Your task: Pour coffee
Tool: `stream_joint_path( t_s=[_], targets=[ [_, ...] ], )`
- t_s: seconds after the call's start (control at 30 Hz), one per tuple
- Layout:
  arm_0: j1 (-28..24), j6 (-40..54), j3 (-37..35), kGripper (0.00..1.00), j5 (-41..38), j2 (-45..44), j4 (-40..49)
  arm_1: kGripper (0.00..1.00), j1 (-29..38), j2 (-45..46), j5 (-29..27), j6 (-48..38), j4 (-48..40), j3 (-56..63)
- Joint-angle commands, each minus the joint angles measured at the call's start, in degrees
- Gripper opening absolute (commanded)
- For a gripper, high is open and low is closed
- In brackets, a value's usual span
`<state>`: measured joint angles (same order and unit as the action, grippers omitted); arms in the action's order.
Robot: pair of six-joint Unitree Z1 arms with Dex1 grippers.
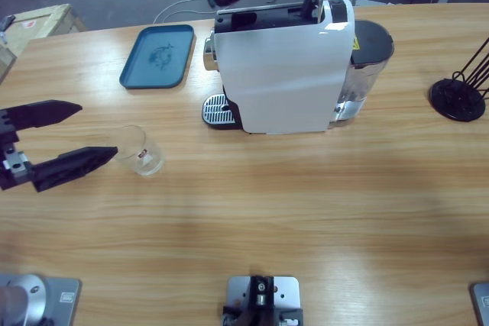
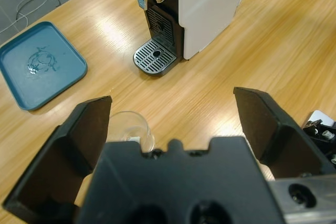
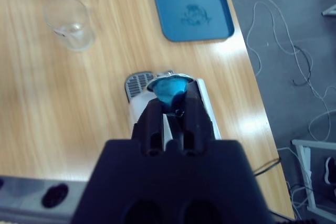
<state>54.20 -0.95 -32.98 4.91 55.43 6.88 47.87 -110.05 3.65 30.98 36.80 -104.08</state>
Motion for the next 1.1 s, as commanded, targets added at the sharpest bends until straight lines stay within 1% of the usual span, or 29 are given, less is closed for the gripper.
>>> stream_joint_path(
  t_s=[0.03, 0.53, 0.73, 0.77, 0.8, 0.83, 0.87, 0.9, 1.0, 1.07, 1.1],
  targets=[
    [-0.50, 0.69, 1.95, 0.991, 0.10, 0.90, -1.08, 0.000, -1.82, -4.48, -1.52, 1.31, 0.73, 1.04],
    [-0.50, 0.60, 2.30, 0.991, 0.10, 0.66, -1.17, 0.000, -1.99, -5.54, -2.31, 1.28, 0.64, 5.05],
    [-0.50, 0.43, 2.30, 0.991, 0.10, 0.20, -1.08, 0.000, -2.65, -5.91, -2.77, 0.82, 0.11, 4.41],
    [-0.50, 0.43, 2.30, 0.991, 0.10, 0.20, -1.10, 0.187, -2.75, -6.07, -2.82, 0.70, 0.11, 4.01],
    [-0.50, 0.43, 2.30, 0.991, 0.10, 0.20, -1.13, 0.589, -2.79, -6.14, -3.39, 0.56, 0.11, 3.80],
    [-0.50, 0.43, 2.30, 0.991, 0.10, 0.20, -1.13, 0.784, -2.79, -6.03, -4.32, 0.49, 0.11, 3.87],
    [-0.50, 0.43, 2.30, 0.991, 0.10, 0.20, -1.12, 0.956, -2.79, -5.70, -6.20, 0.35, -0.05, 4.26],
    [-0.50, 0.43, 2.30, 0.991, 0.10, 0.24, -1.17, 0.999, -2.66, -5.28, -7.73, -0.14, -0.61, 4.47],
    [-0.50, 0.43, 2.39, 0.991, 0.17, 0.29, -1.15, 1.000, -1.64, -3.20, -10.36, -0.85, -2.77, 4.43],
    [-0.50, 0.36, 2.39, 0.991, 0.10, 0.24, -1.22, 1.000, -0.92, -1.23, -10.80, -1.30, -3.49, 4.08],
    [-0.50, 0.34, 2.44, 0.991, 0.10, 0.06, -1.26, 0.981, -0.41, -0.16, -10.65, -1.67, -3.88, 4.01]
  ],
)
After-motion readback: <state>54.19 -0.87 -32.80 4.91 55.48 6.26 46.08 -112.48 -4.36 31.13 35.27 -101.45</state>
